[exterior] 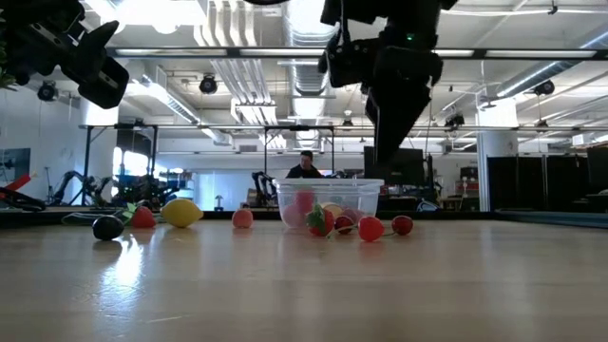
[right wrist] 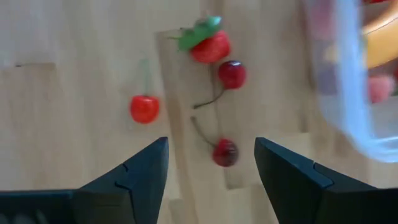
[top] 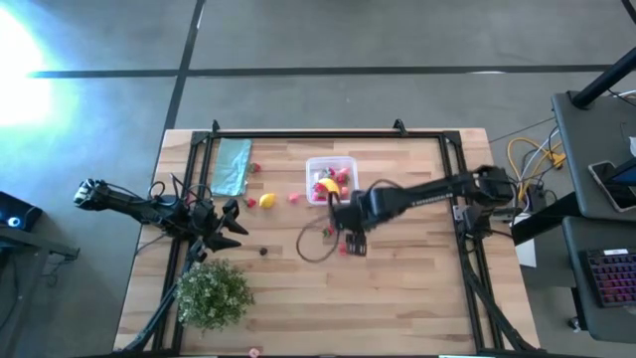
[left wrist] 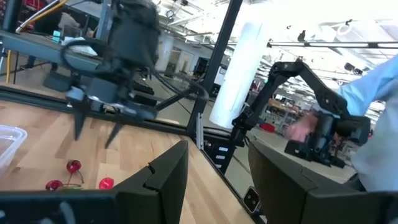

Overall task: Pick and placing Produce into tupperware
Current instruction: Put the red cherry into the transparent bin

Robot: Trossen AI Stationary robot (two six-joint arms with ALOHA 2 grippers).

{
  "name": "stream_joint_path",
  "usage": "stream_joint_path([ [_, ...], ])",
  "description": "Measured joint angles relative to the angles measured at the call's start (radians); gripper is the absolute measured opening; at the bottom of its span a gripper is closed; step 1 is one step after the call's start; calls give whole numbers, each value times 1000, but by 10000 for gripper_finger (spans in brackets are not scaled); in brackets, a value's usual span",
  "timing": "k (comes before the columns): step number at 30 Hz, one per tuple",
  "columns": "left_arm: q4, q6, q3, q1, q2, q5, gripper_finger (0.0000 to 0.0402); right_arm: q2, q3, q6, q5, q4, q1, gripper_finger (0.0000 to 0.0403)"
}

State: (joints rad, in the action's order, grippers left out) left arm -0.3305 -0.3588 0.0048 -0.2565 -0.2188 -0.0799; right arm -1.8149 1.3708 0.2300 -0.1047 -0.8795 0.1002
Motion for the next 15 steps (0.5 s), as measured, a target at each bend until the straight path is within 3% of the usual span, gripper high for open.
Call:
stream_joint_path([
  [6,0,0,0,0,0,0,155,-1,-89,120,-97,62,47,228],
  [15,0,0,0,0,-1,-1,155,-2,-185,145,-85,96,21,226],
])
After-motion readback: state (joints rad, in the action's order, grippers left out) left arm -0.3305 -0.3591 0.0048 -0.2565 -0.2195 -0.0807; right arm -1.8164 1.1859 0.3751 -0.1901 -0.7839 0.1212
